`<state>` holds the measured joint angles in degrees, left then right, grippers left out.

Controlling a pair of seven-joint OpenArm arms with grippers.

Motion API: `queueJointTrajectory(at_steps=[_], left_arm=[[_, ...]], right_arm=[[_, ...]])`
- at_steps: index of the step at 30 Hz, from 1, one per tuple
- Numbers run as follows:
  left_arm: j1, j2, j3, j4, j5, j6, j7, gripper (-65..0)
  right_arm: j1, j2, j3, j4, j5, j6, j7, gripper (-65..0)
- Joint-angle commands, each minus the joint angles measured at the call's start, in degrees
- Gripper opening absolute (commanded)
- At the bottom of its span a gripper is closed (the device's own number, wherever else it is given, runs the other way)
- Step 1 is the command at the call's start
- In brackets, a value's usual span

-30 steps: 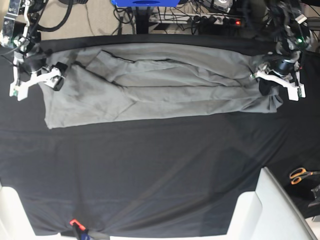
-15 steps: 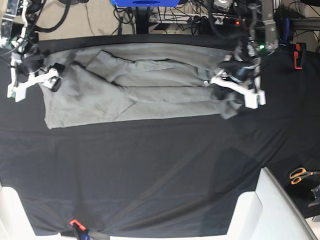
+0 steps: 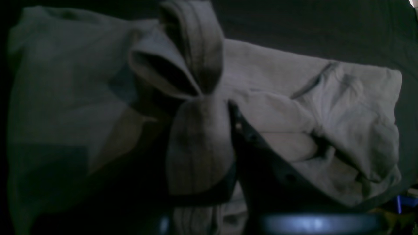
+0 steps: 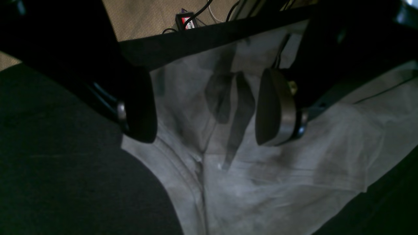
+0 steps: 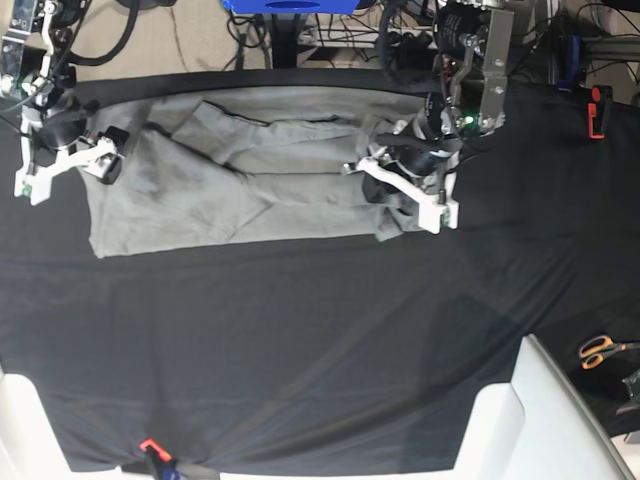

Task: Fold the T-shirt properly
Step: 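Fold the grasped end with the left gripper toward the right gripper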

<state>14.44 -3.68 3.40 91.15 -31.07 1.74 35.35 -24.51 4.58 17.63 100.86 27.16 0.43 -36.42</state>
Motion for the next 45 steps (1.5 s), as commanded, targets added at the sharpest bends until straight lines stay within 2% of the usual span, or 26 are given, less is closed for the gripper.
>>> queueJointTrajectory(at_steps=[1,16,37,41,42,45], left_arm=[[-0.85,0.03,0.78,0.49,-0.53,-0.37,-0.85,-65.0],[-2.96,2.14,7.90,-2.50,-0.36,-0.37,-0.85,-65.0],[-4.11,2.23,8.34,-2.50,-0.62,-0.37,-0.85,-65.0],[-4.11,2.14,10.27,-2.50,-0.62,-0.37,-0.85,-65.0],[-4.11,2.14,10.36,-2.50,-0.62,-0.37,-0.85,-61.5],[-4.19,2.32,10.36,-2.32,-0.62,-0.37,-0.85,-44.1]], right_arm=[[0.03,0.39,0.26,0.81,0.49,0.15,0.95,-21.9],[0.03,0.39,0.26,0.81,0.58,0.15,0.95,-21.9],[0.03,0.39,0.26,0.81,0.58,0.15,0.95,-21.9],[0.03,0.30,0.26,0.81,0.58,0.15,0.95,-21.9],[0.03,0.30,0.26,0.81,0.58,0.15,0.95,-21.9],[0.03,0.30,0.26,0.81,0.58,0.15,0.95,-21.9]])
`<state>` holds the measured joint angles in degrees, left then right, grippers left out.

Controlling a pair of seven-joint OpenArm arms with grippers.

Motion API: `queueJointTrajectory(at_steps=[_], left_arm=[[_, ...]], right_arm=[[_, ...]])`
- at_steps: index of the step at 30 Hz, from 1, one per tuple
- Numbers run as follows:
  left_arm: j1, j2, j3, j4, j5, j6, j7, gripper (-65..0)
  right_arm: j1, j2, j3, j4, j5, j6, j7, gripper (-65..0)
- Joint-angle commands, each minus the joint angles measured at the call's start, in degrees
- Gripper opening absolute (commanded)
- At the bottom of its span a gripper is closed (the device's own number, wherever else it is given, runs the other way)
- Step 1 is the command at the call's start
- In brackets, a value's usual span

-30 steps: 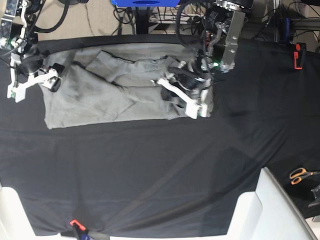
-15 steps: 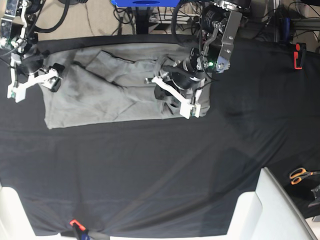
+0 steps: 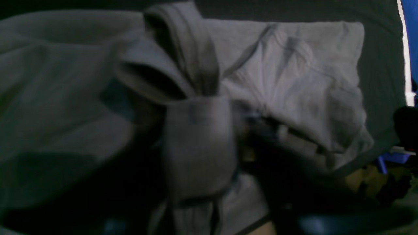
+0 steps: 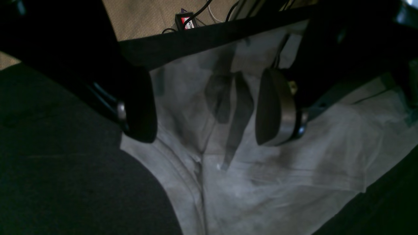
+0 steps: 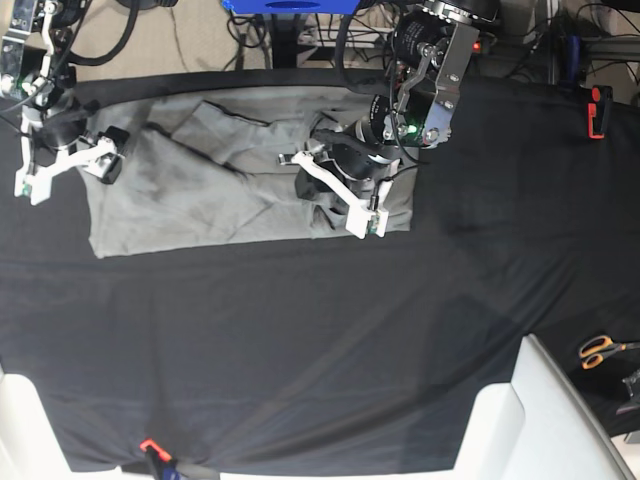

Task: Fold the T-shirt properly
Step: 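Fold the grasped end with the left gripper toward the right gripper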

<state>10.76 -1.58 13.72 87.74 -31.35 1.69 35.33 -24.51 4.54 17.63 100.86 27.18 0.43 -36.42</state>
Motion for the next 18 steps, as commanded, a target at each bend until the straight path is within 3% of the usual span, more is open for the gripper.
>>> queueJointTrajectory(at_steps=[1,3,8,18], left_arm=[[-0.52,0.22,0.04,1.18,-0.34,-0.33,-0.83,-39.0],[-0.61,0.31,0.39,1.27,-0.43,-0.33,-0.83,-29.1],[-3.07,-0.04,6.28,0.21,-0.43,-0.33,-0.74,-12.5],[-11.42,2.33,19.82,-0.23,-0.51,-0.33,-0.74,-10.0]], right_arm=[[0.03,0.43,0.26,0.81,0.56,0.15,0.95,-21.9],[0.03,0.43,0.26,0.81,0.56,0.15,0.95,-21.9],[0.03,0.52,0.26,0.81,0.56,0.15,0.95,-21.9],[0.03,0.43,0.26,0.81,0.56,0.15,0.95,-21.9]])
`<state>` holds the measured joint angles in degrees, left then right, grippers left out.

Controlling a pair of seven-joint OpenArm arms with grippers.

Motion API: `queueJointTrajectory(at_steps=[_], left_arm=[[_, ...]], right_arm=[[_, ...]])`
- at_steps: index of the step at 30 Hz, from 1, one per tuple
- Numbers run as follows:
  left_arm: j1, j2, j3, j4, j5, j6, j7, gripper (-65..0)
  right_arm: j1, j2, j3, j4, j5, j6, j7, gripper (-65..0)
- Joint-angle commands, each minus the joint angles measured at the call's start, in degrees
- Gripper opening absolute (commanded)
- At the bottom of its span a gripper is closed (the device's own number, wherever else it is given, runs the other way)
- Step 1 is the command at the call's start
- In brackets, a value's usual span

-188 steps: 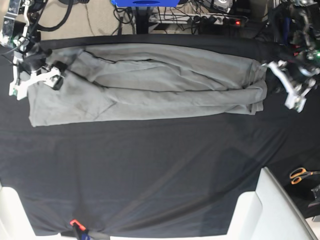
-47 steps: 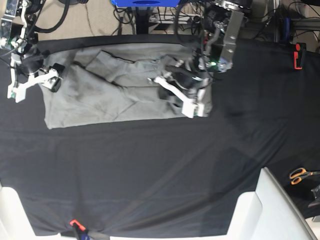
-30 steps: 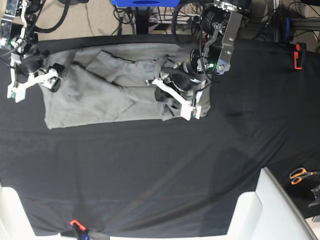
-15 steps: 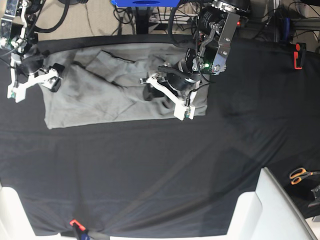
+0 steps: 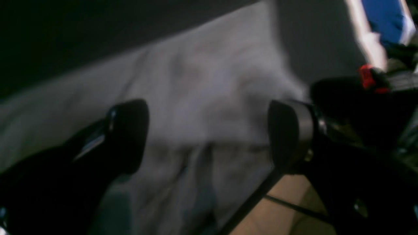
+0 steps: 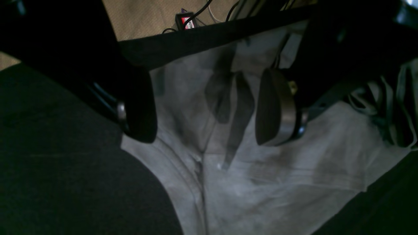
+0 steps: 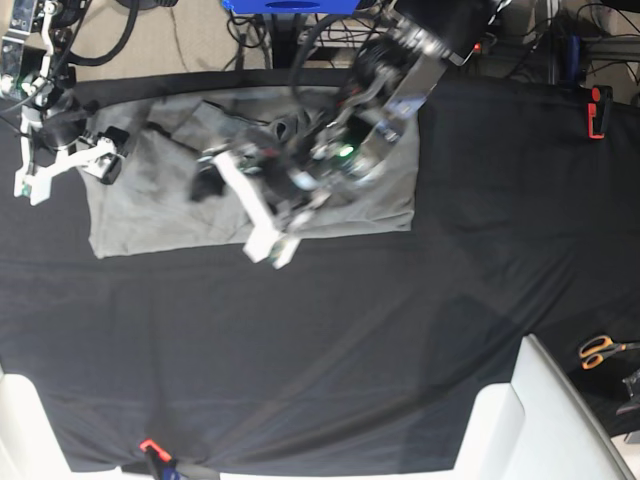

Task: Fold the T-shirt properly
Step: 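Fold the grasped end with the left gripper toward the right gripper, then release the shirt and raise both grippers away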

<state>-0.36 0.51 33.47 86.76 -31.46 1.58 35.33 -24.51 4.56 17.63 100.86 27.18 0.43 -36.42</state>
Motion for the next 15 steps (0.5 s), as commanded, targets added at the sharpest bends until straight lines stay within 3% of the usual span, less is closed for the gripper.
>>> queueJointTrajectory(at_steps=[1,5,7,9,13,15], left_arm=[[-0.56,0.94,0.15,0.67,-0.41,-0.22,-0.74,-10.0],[-1.27,1.90,-0.20,1.28,-0.41,-0.22,-0.74,-10.4],[-0.74,0.06,-1.78,2.78,-0.41,-0.22,-0.74,-14.6],[0.84,-2.58,-4.77,4.18,-0.41,-0.22,-0.74,-26.7],[5.68,-8.56,-13.47,7.09,-0.41,-0.22,-0.74,-65.0],[8.67,-10.84,-17.34,8.93,-0.41,-0.22,-0.74,-65.0]], right_arm=[[0.03,0.41,0.26,0.81,0.56,0.15,0.95,-21.9],[0.03,0.32,0.26,0.99,0.56,0.15,0.95,-21.9],[0.03,0.32,0.26,1.25,0.56,0.67,0.95,-21.9],[-0.06,0.23,0.26,1.95,0.56,3.13,0.95,-22.1],[-0.15,0.15,0.26,1.95,0.56,6.21,0.95,-27.3],[-0.15,0.06,0.26,2.04,0.56,7.09,0.95,-29.4]])
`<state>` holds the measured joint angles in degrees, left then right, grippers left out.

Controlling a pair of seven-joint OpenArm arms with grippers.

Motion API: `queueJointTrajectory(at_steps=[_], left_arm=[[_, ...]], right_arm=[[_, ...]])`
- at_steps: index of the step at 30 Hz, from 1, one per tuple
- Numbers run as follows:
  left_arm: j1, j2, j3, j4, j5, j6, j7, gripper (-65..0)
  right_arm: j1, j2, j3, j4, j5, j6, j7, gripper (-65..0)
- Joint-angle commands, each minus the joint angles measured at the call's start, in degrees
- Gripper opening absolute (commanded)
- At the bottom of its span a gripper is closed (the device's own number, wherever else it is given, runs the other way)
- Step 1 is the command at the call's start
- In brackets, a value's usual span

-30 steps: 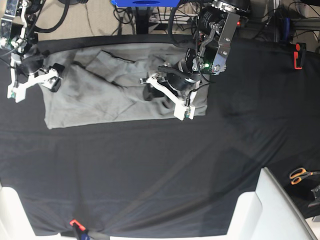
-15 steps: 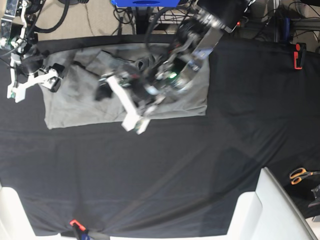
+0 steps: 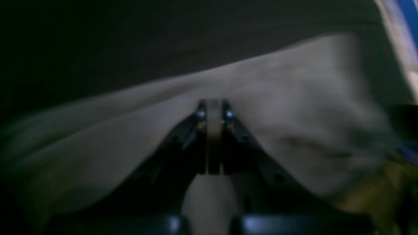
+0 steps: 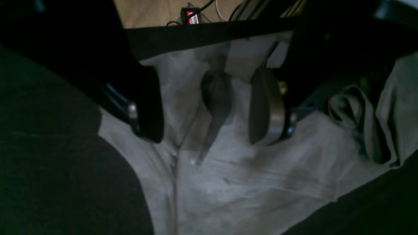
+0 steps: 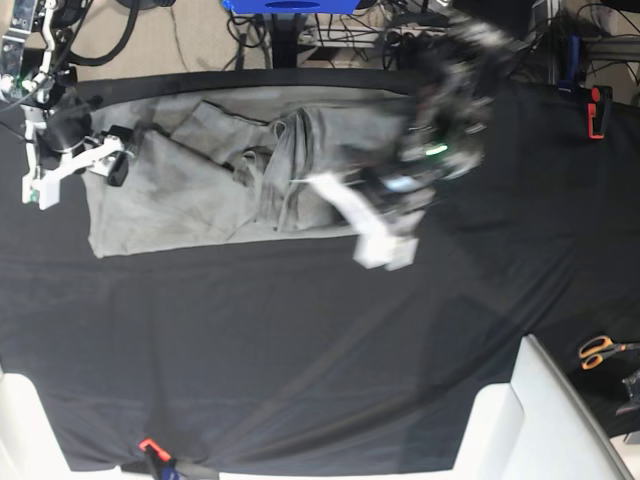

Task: Fold the T-shirt properly
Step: 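Release the shirt and raise both grippers away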

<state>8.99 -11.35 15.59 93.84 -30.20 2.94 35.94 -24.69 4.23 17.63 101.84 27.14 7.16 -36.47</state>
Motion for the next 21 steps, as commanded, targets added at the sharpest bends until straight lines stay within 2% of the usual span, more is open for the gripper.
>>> queueJointTrajectory(at_steps=[1,3,6,8,11,17,21], left_arm=[[0.46,0.32,-0.61,2.46,-1.67,-1.58,-1.35,-65.0],[2.30,-1.08,-1.57,3.78,-1.58,-1.58,-1.35,-65.0],[4.06,-2.32,0.10,4.14,-1.58,-1.58,-1.53,-65.0],[4.41,-2.05,1.42,4.40,-1.50,-1.58,-1.53,-65.0],[4.85,-1.79,3.00,4.05,-1.32,-1.58,-1.53,-65.0],[8.10,-2.23,2.82,3.78,-1.23,-1.58,-1.53,-65.0],[8.72,-2.32,3.26,-0.70,-1.15,-1.58,-1.44,-65.0]], right_arm=[[0.03,0.39,0.09,1.06,0.60,1.06,1.00,-29.6],[0.03,0.39,-2.11,1.06,0.60,3.26,1.00,-31.2],[0.12,0.47,-5.98,1.06,0.60,5.46,1.00,-38.9],[0.38,0.47,-7.91,0.71,0.60,5.46,1.00,-47.6],[1.00,0.47,-9.50,0.71,0.60,5.37,1.00,-65.0],[1.00,0.65,-9.32,0.71,0.60,5.37,1.00,-63.2],[1.00,0.74,-9.32,0.71,0.60,5.37,1.00,-63.0]])
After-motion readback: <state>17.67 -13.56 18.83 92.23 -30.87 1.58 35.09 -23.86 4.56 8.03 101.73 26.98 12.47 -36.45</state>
